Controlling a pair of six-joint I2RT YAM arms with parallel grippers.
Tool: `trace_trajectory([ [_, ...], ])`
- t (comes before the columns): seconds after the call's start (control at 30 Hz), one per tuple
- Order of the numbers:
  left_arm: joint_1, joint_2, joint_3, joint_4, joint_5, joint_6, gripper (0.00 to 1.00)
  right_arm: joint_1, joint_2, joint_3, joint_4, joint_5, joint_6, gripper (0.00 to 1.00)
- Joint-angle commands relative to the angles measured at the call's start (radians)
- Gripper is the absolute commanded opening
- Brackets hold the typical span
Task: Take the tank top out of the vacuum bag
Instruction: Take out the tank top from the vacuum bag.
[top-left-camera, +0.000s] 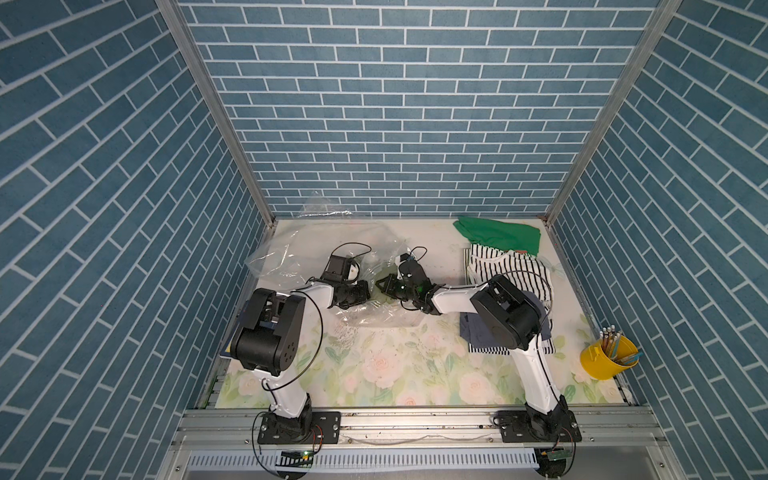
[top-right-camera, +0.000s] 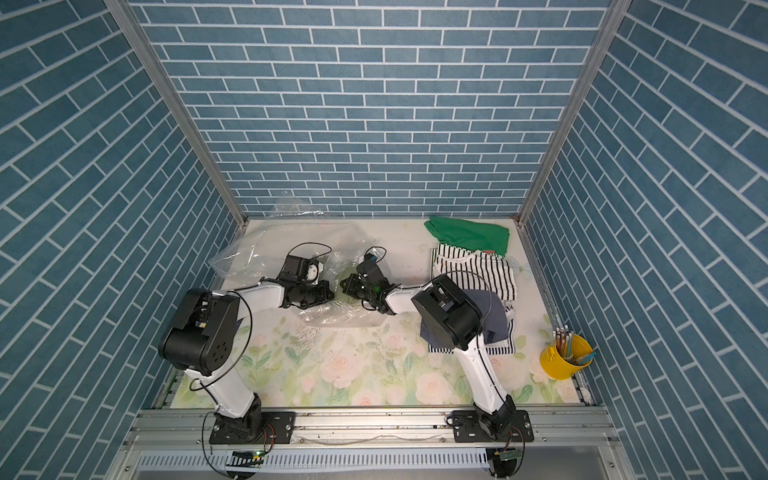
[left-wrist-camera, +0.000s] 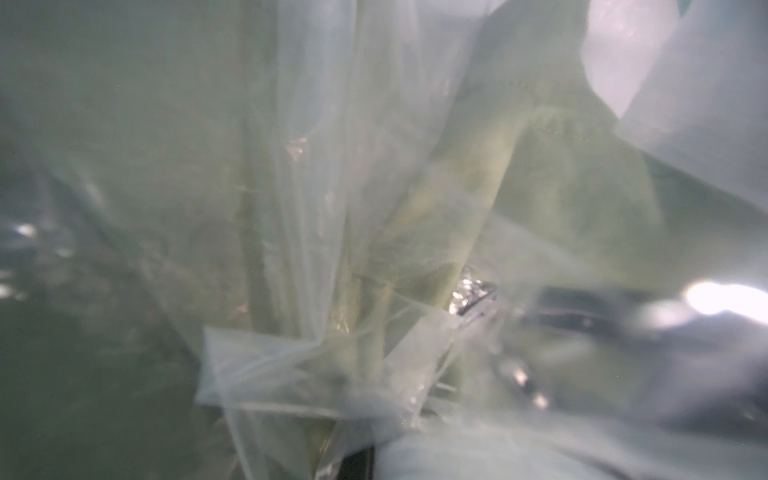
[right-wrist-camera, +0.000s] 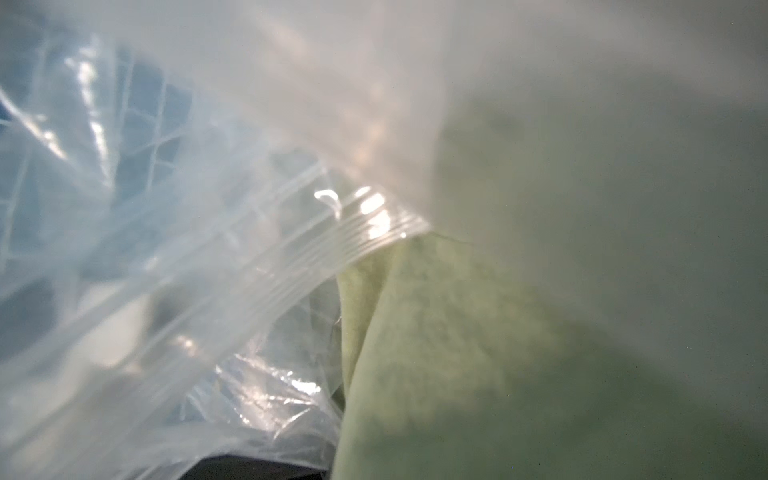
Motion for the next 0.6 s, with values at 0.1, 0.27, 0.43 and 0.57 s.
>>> trace_trajectory([
  [0.1, -0.003, -0.079, -0.001, -0.063, -0.097, 0.028, 0.00, 0.009, -0.128, -0.055, -0.109, 0.056, -0.097, 0.00],
  [0.27, -0.001, -0.088, 0.026, -0.066, -0.114, 0.031, 0.00, 0.003, -0.191, -0.134, -0.125, 0.090, -0.100, 0.00],
  [0.43, -0.001, -0.076, 0.045, -0.066, -0.120, 0.031, 0.00, -0.005, -0.271, -0.205, -0.139, 0.114, -0.106, 0.00],
  [0.57, -0.001, -0.069, 0.058, -0.074, -0.128, 0.038, 0.00, -0.007, -0.353, -0.233, -0.171, 0.139, -0.115, 0.00],
])
